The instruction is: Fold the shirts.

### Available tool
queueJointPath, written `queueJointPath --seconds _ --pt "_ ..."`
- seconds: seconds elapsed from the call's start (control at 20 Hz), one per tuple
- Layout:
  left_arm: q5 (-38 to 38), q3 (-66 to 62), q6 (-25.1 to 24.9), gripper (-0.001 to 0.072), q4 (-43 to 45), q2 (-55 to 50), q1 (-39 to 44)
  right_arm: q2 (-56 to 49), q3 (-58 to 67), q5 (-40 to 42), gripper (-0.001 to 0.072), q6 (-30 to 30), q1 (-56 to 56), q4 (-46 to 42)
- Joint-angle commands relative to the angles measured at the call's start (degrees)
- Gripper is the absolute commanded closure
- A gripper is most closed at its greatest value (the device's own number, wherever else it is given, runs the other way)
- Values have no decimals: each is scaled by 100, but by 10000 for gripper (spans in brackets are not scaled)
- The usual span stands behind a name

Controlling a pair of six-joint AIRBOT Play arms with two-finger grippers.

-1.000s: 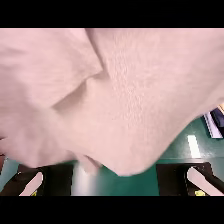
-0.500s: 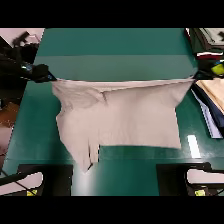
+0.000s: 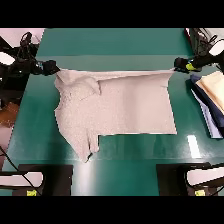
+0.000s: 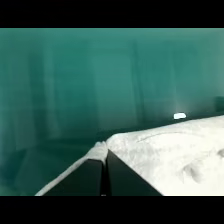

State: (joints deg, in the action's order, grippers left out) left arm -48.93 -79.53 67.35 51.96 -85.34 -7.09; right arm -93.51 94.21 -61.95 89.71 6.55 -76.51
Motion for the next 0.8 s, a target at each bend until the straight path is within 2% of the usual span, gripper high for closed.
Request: queueJointPath --seconds 0.0,0.25,0.4,0.65,0.7,0.75 --pt "-61 4 -181 685 140 -35 -4 -44 -4 -37 703 20 -57 -20" --pt "-2031 -9 -179 684 1169 -35 -2 -44 -13 -1390 703 9 -328 -702" --pt "-2551 -7 -118 685 1740 -35 -2 -42 -199 -1655 703 9 -490 -763" --pt "-2973 -4 -50 680 1821 -37 -2 -42 -721 -1633 697 46 -538 -706" --pt "-3014 -4 79 461 1818 -37 -2 -42 -754 -1681 683 46 -538 -697" --pt "-3038 -4 299 221 1845 -37 -2 -42 -756 -1744 509 42 -538 -601"
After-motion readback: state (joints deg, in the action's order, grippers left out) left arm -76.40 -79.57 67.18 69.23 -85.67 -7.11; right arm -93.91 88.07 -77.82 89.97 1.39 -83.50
